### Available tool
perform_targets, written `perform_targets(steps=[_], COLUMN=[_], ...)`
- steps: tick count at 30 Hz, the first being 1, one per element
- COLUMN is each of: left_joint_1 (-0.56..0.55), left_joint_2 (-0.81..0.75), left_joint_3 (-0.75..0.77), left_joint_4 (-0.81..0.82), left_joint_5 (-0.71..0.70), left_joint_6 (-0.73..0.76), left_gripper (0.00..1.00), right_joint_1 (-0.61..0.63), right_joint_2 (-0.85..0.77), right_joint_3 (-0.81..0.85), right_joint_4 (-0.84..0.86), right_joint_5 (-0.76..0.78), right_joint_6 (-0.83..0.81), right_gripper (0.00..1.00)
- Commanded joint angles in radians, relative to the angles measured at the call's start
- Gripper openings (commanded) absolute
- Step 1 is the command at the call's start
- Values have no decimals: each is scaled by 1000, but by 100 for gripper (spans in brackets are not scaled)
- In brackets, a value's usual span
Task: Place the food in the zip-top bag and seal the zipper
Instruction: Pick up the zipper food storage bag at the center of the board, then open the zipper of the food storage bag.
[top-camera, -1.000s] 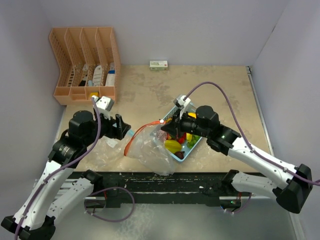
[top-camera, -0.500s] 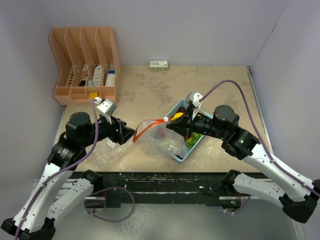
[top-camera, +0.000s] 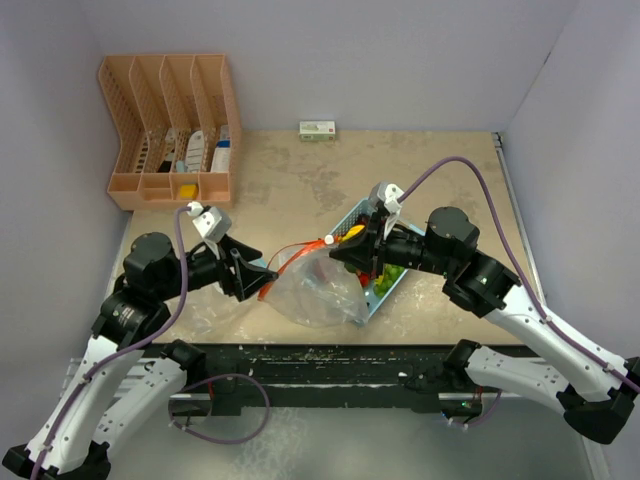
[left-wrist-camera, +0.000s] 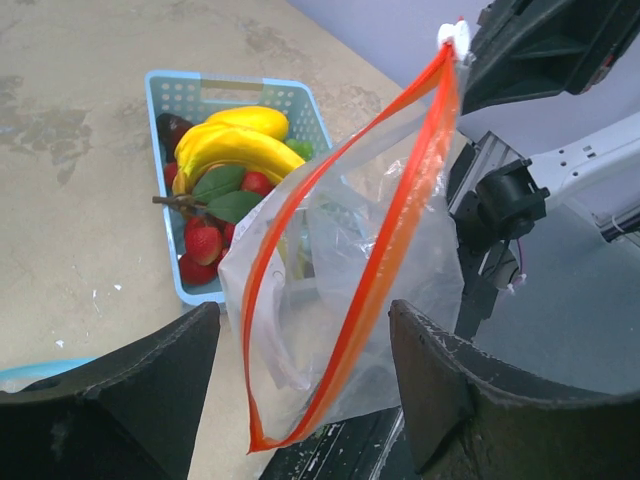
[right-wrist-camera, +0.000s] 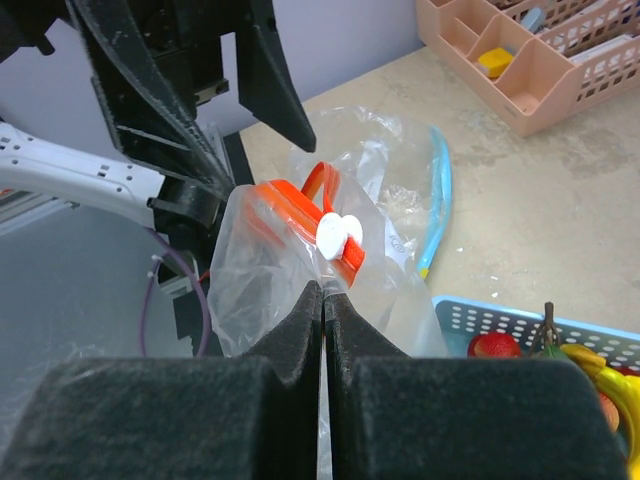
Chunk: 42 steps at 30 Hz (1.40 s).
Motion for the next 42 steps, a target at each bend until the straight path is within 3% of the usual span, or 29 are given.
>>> perform_targets(steps=[1, 11, 17, 35, 37, 40, 42], left_joint_1=[4, 4, 4, 3, 3, 4, 4], left_joint_2=[-6, -14, 5, 53, 60, 71, 74], left_joint_3=[-10, -4, -26, -91, -96, -94, -90], left_joint_4=[37, 60, 83, 187, 202, 212, 210], left_joint_5=[-63, -66, -28, 61, 82, 99, 95], left_joint_6=[-2, 12, 5, -11, -15, -16, -15], left_gripper=[73, 71, 64, 64, 59, 44, 25], right_joint_1=[-5, -5, -4, -5, -5, -5, -5], right_joint_2=[-9, -26, -19, 17, 23, 34, 40], right_joint_3=[51, 53, 62, 88, 93, 98, 96], right_joint_4=[14, -14, -2, 72, 83, 109, 133], right_joint_5=[-60, -98, -127, -230, -228, -206, -196], right_joint_6=[-21, -35, -28, 6, 11, 19, 27], right_gripper=[0, 0, 0, 0, 0, 0, 0])
